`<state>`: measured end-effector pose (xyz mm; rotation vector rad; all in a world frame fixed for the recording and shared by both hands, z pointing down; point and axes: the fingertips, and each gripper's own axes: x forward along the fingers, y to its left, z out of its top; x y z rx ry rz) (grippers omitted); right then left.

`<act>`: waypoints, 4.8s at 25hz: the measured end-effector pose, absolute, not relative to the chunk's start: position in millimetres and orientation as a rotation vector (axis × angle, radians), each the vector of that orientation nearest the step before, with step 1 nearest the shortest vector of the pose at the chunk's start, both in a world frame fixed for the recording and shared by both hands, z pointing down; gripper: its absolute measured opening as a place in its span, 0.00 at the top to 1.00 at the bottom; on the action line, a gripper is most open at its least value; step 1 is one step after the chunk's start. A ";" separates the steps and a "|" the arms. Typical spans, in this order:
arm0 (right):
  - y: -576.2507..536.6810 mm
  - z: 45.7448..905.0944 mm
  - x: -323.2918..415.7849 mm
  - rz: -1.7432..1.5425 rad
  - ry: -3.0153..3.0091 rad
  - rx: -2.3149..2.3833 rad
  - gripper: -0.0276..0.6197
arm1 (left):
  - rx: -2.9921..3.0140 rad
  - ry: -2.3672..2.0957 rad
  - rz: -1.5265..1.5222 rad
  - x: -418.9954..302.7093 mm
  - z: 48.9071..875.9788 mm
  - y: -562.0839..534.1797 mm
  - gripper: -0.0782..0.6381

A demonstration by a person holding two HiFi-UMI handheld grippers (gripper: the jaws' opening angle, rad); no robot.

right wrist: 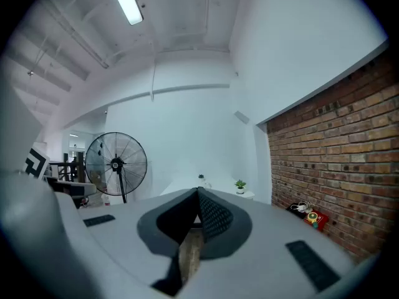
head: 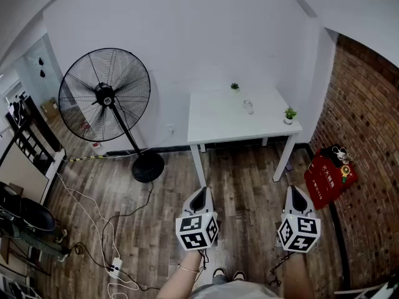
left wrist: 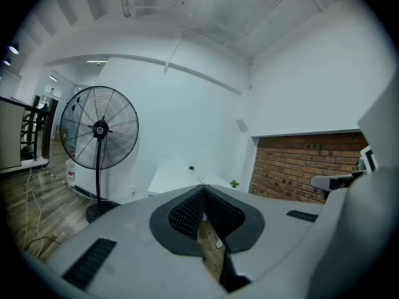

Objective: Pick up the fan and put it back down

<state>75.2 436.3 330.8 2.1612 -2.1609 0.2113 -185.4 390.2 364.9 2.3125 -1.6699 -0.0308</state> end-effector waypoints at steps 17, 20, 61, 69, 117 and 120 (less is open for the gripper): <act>427.7 337.5 78.1 0.257 -2.164 2.143 0.96 | 2.324 -1.688 -0.017 -186.0 363.0 384.6 0.88; 426.4 342.1 79.5 0.274 -2.153 2.143 0.96 | 2.334 -1.676 -0.007 -184.1 364.9 383.9 0.88; 425.5 358.3 131.8 0.338 -2.132 2.162 0.96 | 2.361 -1.674 0.065 -143.6 372.3 385.4 0.57; 427.0 373.9 155.3 0.399 -2.119 2.168 0.96 | 2.329 -1.696 0.082 -134.2 380.3 386.2 0.57; 66.2 396.9 200.5 0.450 -1.877 2.280 0.96 | 2.329 -1.522 0.175 -100.1 424.5 -26.8 0.57; 28.5 399.5 212.3 0.455 -1.895 2.285 0.96 | 2.337 -1.534 0.190 -89.7 424.1 -58.6 0.57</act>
